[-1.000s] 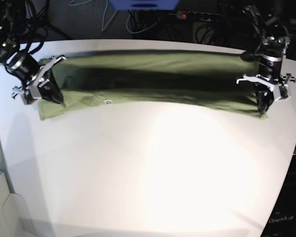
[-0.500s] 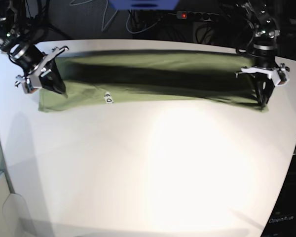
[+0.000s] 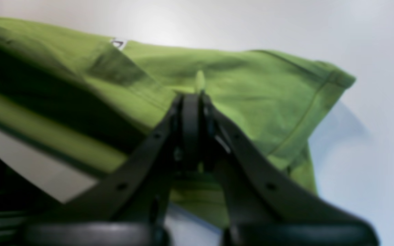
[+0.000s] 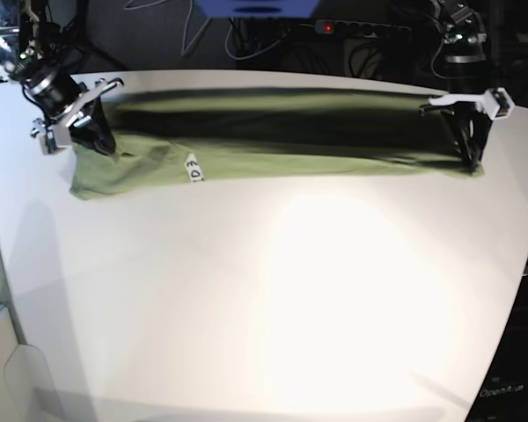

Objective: Fold the T-shirt properly
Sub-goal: 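Lower the folded edge onto the shirt and open both grippers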

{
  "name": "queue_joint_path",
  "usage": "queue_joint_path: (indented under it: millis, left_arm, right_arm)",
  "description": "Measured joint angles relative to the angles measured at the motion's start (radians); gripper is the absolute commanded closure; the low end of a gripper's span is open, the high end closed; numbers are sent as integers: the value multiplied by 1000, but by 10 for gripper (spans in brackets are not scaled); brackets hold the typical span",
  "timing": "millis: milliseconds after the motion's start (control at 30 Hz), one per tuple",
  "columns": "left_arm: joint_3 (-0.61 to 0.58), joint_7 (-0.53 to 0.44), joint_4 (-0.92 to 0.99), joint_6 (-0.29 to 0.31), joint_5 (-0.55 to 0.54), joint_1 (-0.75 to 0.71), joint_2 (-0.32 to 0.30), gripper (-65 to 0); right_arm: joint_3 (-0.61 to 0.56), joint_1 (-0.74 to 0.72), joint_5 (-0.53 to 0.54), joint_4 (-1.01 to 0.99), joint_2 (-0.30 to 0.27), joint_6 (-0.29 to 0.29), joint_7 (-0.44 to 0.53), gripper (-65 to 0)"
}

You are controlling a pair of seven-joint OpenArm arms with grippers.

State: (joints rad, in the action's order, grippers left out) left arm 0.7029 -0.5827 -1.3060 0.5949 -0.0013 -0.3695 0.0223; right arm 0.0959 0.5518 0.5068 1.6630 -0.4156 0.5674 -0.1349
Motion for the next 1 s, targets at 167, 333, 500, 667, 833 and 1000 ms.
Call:
queue_joint_path:
  millis: [167,333,500,667,833,1000]
  left_arm:
    - [0,-119,76,0,4,-1,0,-16]
    - [12,-162,139,0,8,-2,1,-16]
    - [39,-160,154,0,8,-2,3,-20]
    - [34,-159,158,0,7,-19,2,-22]
    - [33,-158,158,1,8,-43,3,-25]
    - [34,-159,155,0,4,-38,2,-225]
  right_arm:
    - [0,0,0,-1,0,0,-2,-7]
    - [0,0,0,-1,0,0,-3,-6]
    - [0,-5,0,-1,0,0,-3,-6]
    - [0,-5,0,-1,0,0,-5,-6]
    - [0,-5,0,-1,0,0,-6,-6]
    - [-3,-6,0,-1,0,0,-6,-6]
